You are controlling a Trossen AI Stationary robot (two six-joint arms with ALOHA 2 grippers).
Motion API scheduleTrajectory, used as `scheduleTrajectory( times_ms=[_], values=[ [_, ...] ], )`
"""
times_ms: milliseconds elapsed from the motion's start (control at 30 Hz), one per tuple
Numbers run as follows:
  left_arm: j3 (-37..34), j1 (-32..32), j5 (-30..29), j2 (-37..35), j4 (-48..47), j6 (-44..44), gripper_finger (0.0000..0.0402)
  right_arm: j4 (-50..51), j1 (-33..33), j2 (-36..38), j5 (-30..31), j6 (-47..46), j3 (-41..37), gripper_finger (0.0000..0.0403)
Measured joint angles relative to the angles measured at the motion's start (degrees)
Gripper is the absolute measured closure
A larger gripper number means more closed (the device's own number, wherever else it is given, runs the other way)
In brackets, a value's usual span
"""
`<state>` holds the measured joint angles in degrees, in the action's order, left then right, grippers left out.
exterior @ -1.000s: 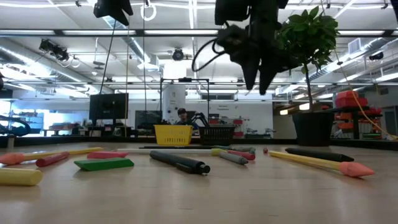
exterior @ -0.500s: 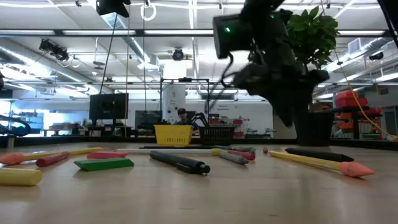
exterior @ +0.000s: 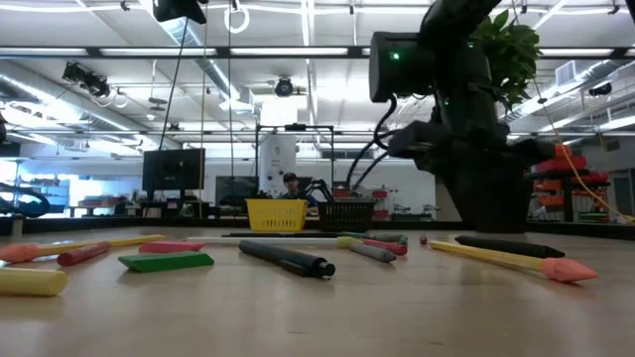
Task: Sort crayons/erasers/pens/pencils in bins
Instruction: Put the middle right black pen into the bottom yellow bin
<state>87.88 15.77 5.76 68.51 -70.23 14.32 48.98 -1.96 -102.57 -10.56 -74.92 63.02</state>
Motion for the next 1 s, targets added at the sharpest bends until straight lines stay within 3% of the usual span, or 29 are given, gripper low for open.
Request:
scheduleTrajectory(
  times_ms=[267,667,1000],
  values=[
    [0.0,0.0,-0.4,0.0,0.2,2.8,0.0234,-1.6,-0.1,0.0,-0.9,0.1,-1.7,0.0247],
    [-0.1,0.0,-4.1,0.0,6.1,14.5,0.0241,-3.5,-1.9,0.0,4.4,-1.8,-1.6,0.0247],
    [-0.2,-1.4,-0.8,0.0,9.2,15.0,0.0257,-3.5,-2.4,0.0,3.9,-6.1,-1.6,0.0247]
  ],
)
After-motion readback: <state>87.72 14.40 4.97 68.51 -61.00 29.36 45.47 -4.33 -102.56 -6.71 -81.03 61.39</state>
